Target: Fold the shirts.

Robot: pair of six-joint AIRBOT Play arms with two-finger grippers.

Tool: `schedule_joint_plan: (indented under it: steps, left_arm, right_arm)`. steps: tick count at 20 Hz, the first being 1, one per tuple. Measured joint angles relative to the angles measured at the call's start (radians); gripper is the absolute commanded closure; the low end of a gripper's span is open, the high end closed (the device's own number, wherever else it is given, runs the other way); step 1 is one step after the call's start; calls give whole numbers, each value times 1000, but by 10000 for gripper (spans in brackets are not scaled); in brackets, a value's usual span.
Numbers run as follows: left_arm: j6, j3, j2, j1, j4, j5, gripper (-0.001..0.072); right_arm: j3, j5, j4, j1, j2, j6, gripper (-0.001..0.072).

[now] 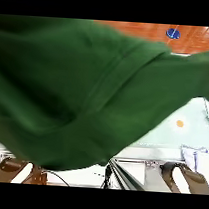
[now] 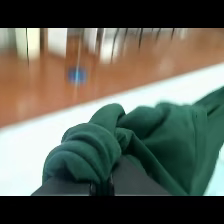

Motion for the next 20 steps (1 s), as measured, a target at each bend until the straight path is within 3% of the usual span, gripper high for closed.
schedule_joint_plan:
  steps: [4,11,15,20]
  left_arm:
    - [57,-189,-101,0,16,-38,670]
    - [197,-456,-401,0,13,131,670]
    - [222,-489,-591,-1,-76,298,670]
    - [236,-496,-744,-1,-151,530,669]
  right_arm:
    - [2,105,51,0,-191,-34,681]
    - [2,114,25,23,-585,-106,681]
    - [2,-3,-15,80,-775,-161,681]
    - [2,-266,-116,141,-909,-186,681]
